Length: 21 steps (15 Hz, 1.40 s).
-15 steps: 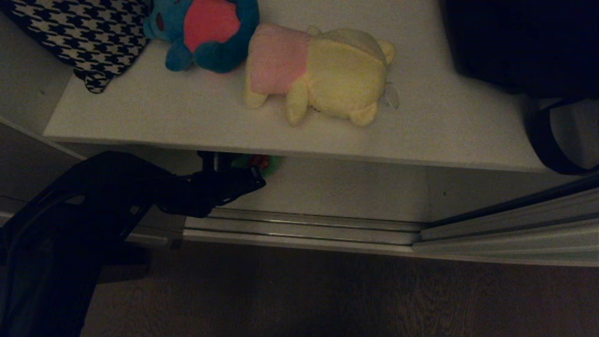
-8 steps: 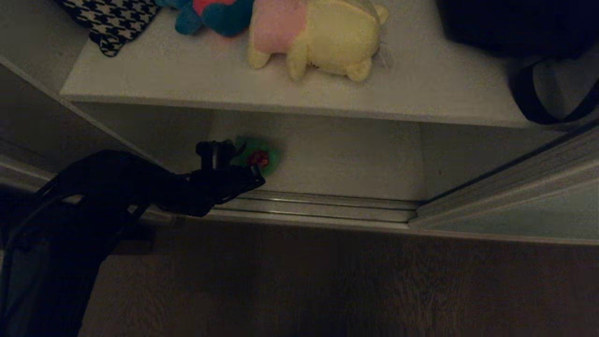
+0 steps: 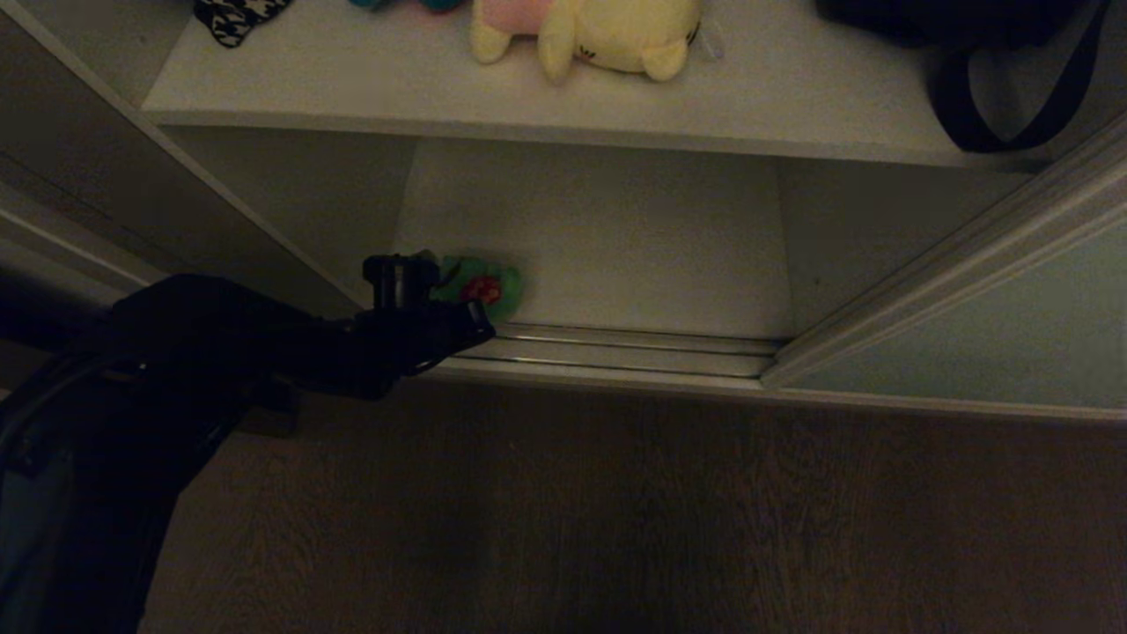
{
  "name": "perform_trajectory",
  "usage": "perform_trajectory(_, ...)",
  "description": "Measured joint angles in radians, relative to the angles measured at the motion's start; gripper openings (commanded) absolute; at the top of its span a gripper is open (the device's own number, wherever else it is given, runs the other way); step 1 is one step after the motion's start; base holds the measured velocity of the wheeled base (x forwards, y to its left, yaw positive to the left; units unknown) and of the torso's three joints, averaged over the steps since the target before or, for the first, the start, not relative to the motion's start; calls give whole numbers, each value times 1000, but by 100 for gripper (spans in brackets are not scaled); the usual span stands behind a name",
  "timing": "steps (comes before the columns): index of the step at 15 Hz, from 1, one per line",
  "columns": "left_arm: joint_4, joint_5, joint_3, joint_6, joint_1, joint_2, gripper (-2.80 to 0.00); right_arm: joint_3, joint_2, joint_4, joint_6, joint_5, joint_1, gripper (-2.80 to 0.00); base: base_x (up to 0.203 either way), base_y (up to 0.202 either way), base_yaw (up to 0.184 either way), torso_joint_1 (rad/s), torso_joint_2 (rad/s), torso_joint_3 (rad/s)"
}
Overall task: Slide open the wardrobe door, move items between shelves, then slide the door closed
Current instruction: Place the green doll on the higher shelf
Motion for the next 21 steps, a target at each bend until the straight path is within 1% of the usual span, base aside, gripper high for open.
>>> perform_trajectory(2,8,17,45,19,0,-29,-280,0,0,0,0,0,0,-280,0,0,0,0,0,0)
perform_trajectory(4,19,16,122,51,-1,-74,-280,0,0,0,0,0,0,-280,0,0,0,0,0,0)
perform_trajectory(9,30,16,382,168,0,-227,-280,0,0,0,0,0,0,-280,0,0,0,0,0,0)
perform_trajectory(11,27,13,468,191,0,-307,-280,0,0,0,0,0,0,-280,0,0,0,0,0,0)
perform_trajectory(14,28,-20,618,250,0,-450,-280,0,0,0,0,0,0,-280,0,0,0,0,0,0)
perform_trajectory(21,44,-30,922,302,-5,-773,-280,0,0,0,0,0,0,-280,0,0,0,0,0,30)
